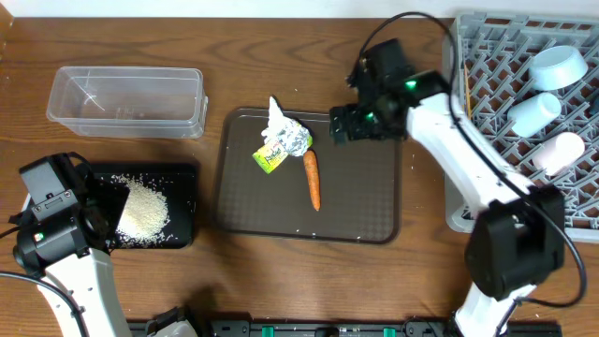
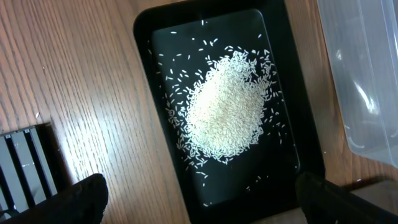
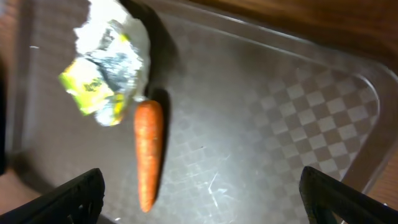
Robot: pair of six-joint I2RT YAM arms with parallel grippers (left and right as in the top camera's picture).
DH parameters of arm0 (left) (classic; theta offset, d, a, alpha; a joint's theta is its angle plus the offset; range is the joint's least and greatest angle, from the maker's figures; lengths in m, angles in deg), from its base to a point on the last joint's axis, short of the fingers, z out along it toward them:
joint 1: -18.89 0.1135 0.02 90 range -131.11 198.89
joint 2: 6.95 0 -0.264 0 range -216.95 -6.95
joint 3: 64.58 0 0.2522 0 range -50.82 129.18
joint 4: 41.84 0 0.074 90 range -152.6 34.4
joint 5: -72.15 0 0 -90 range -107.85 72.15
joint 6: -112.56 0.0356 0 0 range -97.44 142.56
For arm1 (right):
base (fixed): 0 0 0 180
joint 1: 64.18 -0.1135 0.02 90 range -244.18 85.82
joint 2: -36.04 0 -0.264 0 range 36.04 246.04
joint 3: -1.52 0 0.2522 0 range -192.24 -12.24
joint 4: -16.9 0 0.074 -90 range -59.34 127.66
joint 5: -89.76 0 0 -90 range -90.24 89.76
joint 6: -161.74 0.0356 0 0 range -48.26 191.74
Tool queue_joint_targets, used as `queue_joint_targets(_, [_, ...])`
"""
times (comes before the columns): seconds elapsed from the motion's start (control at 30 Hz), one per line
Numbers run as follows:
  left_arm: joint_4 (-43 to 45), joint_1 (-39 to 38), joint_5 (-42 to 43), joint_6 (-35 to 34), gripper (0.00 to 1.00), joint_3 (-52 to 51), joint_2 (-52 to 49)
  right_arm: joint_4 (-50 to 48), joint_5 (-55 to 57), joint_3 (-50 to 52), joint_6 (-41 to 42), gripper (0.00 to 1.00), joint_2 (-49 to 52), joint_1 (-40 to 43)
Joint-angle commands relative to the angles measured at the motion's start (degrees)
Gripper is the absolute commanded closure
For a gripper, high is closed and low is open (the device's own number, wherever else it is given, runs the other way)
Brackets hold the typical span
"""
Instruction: Sort waste into correct bins and load items into the dishwasher rack
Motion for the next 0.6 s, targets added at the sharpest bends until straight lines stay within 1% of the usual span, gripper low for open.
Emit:
queue_joint_targets(0.0, [-0.15, 0.31, -1.16, -0.11, 0.01, 0.79, -0.11, -0.33, 5.7, -0.44, 1.81, 0.01, -0.44, 1.07])
queue_joint_targets(0.13, [-0.15, 0.31, -1.16, -0.11, 0.01, 0.79, -0.11, 1.49, 8.17, -2.56, 1.79, 0.01, -1.38, 4.87])
queue_joint_targets(0.3, [-0.09, 0.31, -1.14, -0.13, 0.01, 0.79, -0.11, 3.72, 8.11, -6.19, 1.81, 0.01, -2.14, 14.01])
queue_joint_targets(0.47, [-0.11, 0.31, -1.09, -0.15, 0.01, 0.79, -0.11, 3.74, 5.77, -6.29, 1.81, 0.01, -2.12, 20.57])
queue_joint_targets(0.53, [-0.42, 0.31, 3.04, -0.13, 0.01, 0.79, -0.11, 3.72, 5.79, -6.29, 1.81, 0.01, -2.12, 22.16])
queue_joint_targets(0.57, [-1.25, 0.31, 7.54, -0.13, 0.01, 0.79, -0.11, 3.74, 5.79, -6.29, 1.81, 0.01, -2.12, 22.88])
